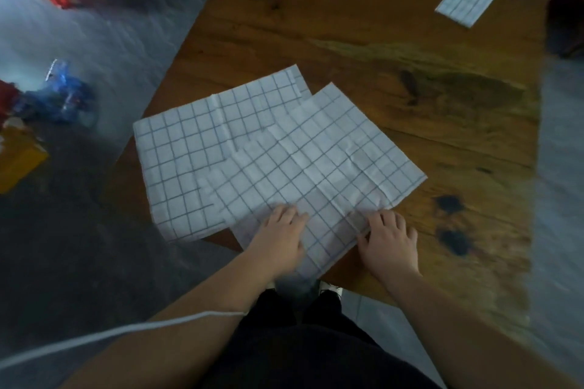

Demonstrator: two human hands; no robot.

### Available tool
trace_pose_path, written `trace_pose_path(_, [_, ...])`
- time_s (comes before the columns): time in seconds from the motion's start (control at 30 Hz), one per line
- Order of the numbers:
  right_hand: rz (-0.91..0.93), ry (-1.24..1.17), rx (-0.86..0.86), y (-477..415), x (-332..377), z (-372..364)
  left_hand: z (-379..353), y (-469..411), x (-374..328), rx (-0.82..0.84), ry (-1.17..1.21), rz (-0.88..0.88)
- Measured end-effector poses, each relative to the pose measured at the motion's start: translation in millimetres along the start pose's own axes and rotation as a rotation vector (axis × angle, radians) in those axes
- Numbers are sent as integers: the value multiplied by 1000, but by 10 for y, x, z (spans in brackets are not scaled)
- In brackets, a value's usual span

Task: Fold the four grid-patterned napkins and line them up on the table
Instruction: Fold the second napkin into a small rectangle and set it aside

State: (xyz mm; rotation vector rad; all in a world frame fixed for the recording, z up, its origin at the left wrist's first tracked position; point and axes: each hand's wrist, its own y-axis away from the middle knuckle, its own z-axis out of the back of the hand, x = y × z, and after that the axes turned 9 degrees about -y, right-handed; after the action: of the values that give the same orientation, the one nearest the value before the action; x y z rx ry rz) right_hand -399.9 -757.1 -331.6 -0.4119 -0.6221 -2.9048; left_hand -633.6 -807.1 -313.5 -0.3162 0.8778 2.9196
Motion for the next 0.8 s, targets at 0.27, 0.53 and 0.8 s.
trace_pose_path(0.27, [-116, -29, -26, 106, -996, 269, -101, -422, -865, 113, -124, -56])
trace_pose_path(0.53, [56, -197, 25, 127, -1098, 224, -50, -594, -1285, 88, -115, -81])
trace_pose_path(0.8, [-23, -182, -44, -82, -1040, 258, 286, -791, -762, -367, -86, -175])
